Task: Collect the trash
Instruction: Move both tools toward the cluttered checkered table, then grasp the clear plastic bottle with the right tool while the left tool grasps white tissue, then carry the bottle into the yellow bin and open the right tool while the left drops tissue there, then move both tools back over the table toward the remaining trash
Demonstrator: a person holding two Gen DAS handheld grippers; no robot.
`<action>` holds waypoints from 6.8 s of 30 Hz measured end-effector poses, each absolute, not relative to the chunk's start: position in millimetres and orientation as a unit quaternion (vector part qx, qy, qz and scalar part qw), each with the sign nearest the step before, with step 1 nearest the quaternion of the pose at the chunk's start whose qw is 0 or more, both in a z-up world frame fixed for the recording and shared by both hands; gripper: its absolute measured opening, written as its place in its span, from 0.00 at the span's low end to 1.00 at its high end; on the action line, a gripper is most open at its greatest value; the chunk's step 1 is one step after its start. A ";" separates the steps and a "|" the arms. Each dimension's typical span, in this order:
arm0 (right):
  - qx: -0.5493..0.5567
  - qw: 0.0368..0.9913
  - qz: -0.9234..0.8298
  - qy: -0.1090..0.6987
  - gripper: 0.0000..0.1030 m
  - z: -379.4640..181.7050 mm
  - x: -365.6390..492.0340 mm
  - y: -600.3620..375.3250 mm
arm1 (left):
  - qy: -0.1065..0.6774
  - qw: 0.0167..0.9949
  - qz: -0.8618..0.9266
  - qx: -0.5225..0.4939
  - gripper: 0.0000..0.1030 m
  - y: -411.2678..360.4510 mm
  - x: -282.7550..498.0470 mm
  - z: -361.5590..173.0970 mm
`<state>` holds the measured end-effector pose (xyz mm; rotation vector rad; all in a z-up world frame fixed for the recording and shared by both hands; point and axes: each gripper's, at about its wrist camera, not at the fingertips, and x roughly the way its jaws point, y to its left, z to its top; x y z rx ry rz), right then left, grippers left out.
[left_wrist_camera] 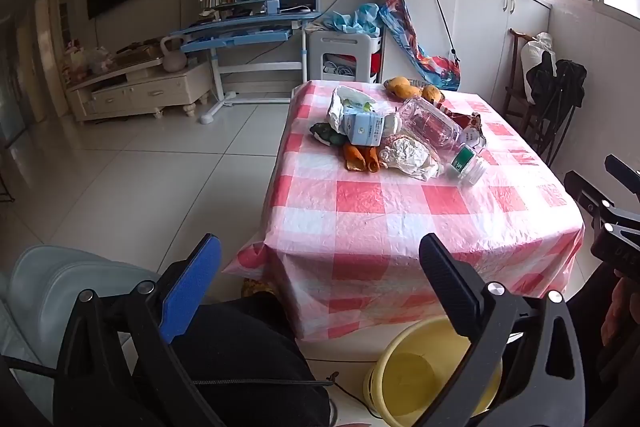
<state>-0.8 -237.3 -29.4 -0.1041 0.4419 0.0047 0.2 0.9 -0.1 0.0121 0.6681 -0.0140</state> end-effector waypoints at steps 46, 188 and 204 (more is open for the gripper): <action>-0.062 0.965 0.009 0.253 0.93 -39.7 7.4 -232.7 | 0.338 0.941 -0.012 0.011 0.93 -3.5 0.7 -5.7; 0.237 0.896 0.082 0.365 0.78 -92.5 28.5 -298.3 | 0.389 0.906 -0.156 0.063 0.52 -83.1 36.0 -41.3; 0.110 0.923 0.026 0.369 0.78 -100.1 42.6 -257.4 | 0.331 0.943 -0.039 -0.026 0.64 -24.2 77.5 -18.5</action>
